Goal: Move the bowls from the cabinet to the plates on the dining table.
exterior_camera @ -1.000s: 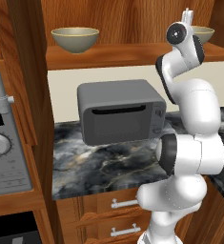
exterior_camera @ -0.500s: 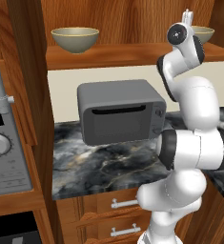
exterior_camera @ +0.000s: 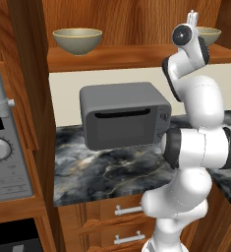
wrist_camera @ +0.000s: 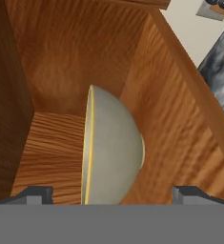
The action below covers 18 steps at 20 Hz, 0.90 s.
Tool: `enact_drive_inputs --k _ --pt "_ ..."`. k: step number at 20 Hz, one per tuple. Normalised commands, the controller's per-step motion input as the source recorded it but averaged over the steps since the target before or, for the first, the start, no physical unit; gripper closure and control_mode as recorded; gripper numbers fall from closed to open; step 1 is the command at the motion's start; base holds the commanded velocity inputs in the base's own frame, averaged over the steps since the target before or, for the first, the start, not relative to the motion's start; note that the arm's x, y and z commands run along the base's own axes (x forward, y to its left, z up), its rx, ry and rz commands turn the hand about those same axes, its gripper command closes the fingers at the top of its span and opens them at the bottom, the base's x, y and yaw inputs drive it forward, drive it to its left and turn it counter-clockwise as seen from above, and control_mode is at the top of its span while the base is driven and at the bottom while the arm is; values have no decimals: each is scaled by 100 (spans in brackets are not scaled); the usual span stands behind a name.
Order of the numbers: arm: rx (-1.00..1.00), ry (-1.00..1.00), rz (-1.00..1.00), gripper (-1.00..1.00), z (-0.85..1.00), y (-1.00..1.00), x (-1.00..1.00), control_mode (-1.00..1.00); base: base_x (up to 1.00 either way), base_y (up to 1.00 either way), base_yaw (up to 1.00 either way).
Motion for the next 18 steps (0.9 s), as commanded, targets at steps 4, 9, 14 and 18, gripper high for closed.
enact_drive_inputs --k 4,9,14,18 --pt "0 0 0 -100 0 -8 22 -100 0 0 0" --pt "0 0 0 -100 -1 -8 22 -100 0 0 0" --pt "0 0 0 -100 -2 -8 21 -100 0 0 0" --pt "0 0 0 -100 -3 -8 21 -100 0 0 0"
